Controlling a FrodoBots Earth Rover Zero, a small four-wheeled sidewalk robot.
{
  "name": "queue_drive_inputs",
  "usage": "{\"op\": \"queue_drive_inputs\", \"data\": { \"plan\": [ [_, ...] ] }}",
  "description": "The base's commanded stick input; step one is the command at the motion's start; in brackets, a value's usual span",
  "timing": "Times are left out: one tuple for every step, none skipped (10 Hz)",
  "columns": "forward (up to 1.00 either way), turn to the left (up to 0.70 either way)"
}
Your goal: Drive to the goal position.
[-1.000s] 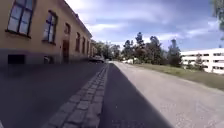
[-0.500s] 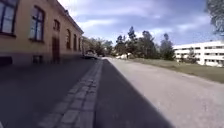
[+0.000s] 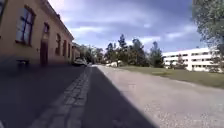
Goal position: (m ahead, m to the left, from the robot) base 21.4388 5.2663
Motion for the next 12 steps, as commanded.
{"op": "queue_drive_inputs", "data": {
  "plan": [
    [0.70, -0.12],
    [0.70, 0.07],
    [0.70, 0.07],
    [0.70, 0.07],
    [0.70, 0.07],
    [0.70, 0.07],
    [0.70, 0.07],
    [0.70, 0.07],
    [0.70, 0.07],
    [0.70, 0.07],
    [0.70, 0.07],
    [0.70, 0.07]
  ]
}}
